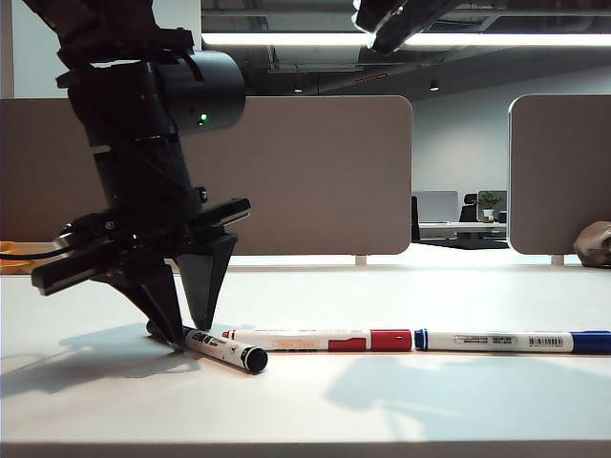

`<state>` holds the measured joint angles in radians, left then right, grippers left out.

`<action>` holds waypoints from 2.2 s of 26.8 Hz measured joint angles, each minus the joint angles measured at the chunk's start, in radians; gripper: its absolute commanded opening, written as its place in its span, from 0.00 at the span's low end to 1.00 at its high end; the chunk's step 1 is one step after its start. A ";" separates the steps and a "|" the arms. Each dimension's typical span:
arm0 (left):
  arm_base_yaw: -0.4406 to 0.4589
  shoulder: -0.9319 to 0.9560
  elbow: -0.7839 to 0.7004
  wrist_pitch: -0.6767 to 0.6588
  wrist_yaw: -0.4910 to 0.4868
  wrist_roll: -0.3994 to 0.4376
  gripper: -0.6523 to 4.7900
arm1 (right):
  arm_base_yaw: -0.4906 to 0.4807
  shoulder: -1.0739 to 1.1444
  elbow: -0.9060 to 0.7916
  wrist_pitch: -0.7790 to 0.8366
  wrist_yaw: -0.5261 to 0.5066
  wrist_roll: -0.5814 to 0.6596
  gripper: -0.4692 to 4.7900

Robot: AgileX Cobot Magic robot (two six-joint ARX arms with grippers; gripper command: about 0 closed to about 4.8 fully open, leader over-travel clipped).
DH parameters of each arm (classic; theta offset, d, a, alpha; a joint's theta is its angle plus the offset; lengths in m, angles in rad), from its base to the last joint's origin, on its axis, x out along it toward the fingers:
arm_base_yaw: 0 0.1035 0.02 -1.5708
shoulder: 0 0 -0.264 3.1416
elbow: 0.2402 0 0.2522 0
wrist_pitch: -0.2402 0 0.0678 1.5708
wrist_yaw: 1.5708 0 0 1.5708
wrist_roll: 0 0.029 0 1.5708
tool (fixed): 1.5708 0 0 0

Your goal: Pick up the markers one by one and line them up horizontally in a straight line on the table.

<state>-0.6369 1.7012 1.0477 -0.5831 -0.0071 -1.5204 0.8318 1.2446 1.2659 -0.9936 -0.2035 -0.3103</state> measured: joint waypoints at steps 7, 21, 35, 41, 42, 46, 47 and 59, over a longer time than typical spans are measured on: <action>0.000 0.001 0.000 -0.003 0.000 0.000 0.22 | 0.000 0.000 0.000 -0.003 0.000 0.000 0.42; 0.007 -0.001 0.006 -0.048 0.000 0.000 0.15 | 0.000 0.000 0.000 -0.003 0.000 0.000 0.42; 0.080 -0.024 0.000 -0.137 0.008 -0.049 0.15 | 0.000 0.000 0.000 -0.011 -0.002 0.018 0.42; 0.099 -0.024 -0.002 -0.112 0.016 -0.108 0.15 | 0.000 0.000 0.000 -0.030 -0.002 0.018 0.42; 0.099 -0.024 -0.002 -0.109 0.016 -0.113 0.15 | 0.000 0.000 0.000 -0.030 -0.002 0.018 0.42; 0.125 -0.024 -0.002 -0.105 0.024 -0.133 0.15 | 0.000 0.000 0.000 -0.036 -0.002 0.018 0.42; 0.129 -0.024 -0.002 -0.105 0.023 -0.133 0.15 | 0.000 0.000 0.000 -0.037 -0.002 0.018 0.42; 0.196 -0.024 -0.001 -0.108 0.036 -0.133 0.11 | 0.000 0.000 0.000 -0.037 -0.002 0.018 0.42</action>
<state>-0.4404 1.6772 1.0466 -0.6914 0.0288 -1.6535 0.8314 1.2446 1.2659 -1.0306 -0.2058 -0.2920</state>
